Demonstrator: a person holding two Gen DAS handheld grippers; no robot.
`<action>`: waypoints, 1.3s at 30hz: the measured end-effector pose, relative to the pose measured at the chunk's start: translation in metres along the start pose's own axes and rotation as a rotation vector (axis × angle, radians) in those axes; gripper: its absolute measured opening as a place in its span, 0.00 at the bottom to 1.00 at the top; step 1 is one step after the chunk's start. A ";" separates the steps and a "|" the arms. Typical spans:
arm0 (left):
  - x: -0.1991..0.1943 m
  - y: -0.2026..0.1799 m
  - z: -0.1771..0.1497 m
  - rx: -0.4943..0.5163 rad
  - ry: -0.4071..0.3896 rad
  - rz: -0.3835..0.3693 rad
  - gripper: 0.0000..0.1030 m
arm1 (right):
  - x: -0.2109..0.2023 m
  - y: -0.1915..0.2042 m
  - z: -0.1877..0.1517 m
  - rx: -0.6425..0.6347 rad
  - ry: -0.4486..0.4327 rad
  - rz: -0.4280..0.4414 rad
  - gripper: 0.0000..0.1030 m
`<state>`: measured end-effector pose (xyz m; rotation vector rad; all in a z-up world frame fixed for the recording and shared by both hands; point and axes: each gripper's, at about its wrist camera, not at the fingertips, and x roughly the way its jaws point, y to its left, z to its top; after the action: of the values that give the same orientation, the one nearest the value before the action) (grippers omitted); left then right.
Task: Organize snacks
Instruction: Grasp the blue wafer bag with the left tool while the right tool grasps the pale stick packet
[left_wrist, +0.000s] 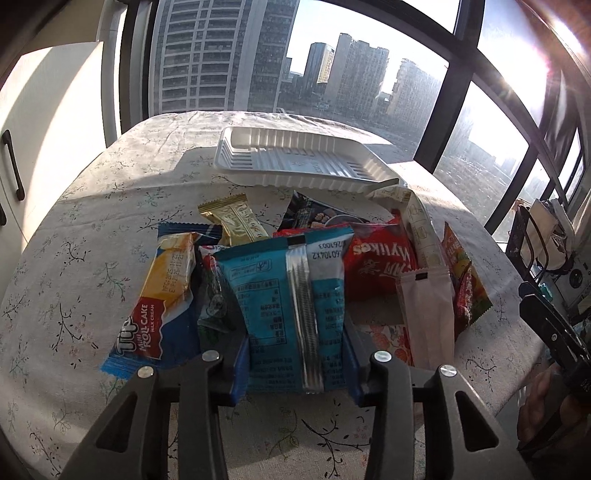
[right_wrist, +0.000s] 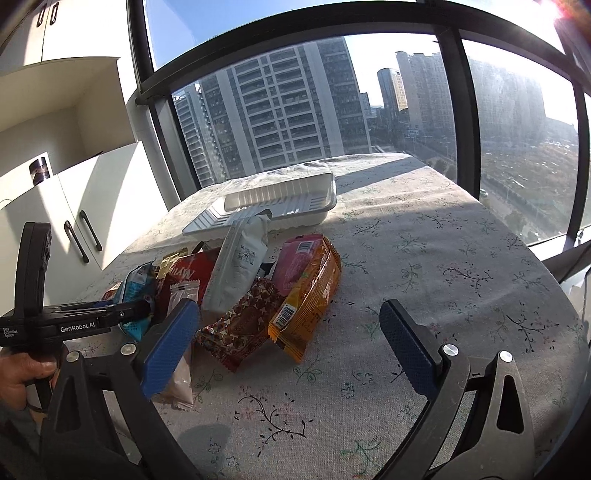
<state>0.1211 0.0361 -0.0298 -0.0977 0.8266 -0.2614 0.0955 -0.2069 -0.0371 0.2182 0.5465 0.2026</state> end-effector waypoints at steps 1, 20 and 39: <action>-0.004 0.001 -0.001 0.000 -0.005 -0.010 0.42 | 0.000 0.005 -0.001 -0.008 0.006 0.024 0.93; -0.017 0.041 -0.004 -0.078 -0.054 -0.175 0.42 | 0.053 0.094 -0.015 -0.145 0.258 0.136 0.42; -0.019 0.042 -0.011 -0.073 -0.071 -0.224 0.42 | 0.055 0.098 -0.012 -0.159 0.275 0.157 0.12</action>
<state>0.1090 0.0820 -0.0320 -0.2677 0.7551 -0.4362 0.1220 -0.0982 -0.0489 0.0784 0.7830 0.4306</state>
